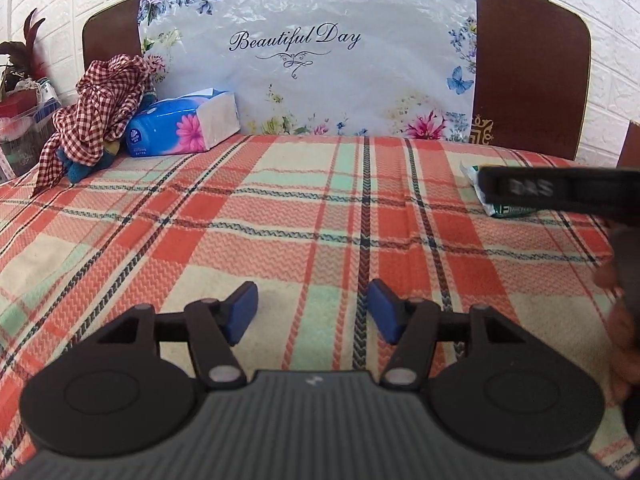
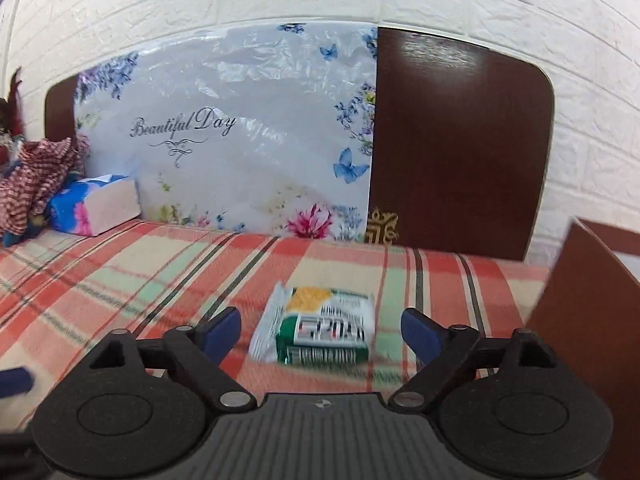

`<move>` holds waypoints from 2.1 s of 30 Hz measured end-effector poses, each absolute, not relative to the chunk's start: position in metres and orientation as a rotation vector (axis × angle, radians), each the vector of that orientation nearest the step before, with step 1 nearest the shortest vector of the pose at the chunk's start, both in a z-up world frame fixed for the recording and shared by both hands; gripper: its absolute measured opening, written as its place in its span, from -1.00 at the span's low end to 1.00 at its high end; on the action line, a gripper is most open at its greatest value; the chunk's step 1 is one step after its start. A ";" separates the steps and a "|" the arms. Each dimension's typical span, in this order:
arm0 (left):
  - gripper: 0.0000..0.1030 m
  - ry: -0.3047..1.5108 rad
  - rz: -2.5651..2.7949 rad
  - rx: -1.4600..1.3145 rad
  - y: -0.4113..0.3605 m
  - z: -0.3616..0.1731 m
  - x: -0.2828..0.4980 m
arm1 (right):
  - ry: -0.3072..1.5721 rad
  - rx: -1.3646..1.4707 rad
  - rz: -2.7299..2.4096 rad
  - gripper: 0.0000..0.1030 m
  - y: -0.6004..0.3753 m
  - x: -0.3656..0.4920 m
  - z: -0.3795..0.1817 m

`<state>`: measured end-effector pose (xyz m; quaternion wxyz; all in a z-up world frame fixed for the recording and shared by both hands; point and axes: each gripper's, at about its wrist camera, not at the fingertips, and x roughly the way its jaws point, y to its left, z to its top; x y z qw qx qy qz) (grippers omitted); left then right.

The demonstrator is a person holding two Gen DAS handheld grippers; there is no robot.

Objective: Organize objects

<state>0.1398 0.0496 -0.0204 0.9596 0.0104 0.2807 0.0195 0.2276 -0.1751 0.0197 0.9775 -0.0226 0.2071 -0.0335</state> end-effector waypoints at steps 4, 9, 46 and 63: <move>0.21 0.567 0.038 0.017 0.050 -0.020 0.140 | 0.513 -0.089 -0.099 0.64 -0.169 0.269 0.013; 0.22 0.567 0.039 0.019 0.050 -0.021 0.140 | 0.565 -0.049 -0.060 0.06 -0.181 0.272 0.006; 0.31 0.951 -0.431 -0.178 -0.050 0.030 0.074 | 0.621 0.008 -0.032 0.58 -0.250 -0.021 0.002; 0.08 1.019 -0.550 -0.153 -0.105 0.014 0.068 | 0.608 0.005 -0.006 0.57 -0.249 -0.010 -0.004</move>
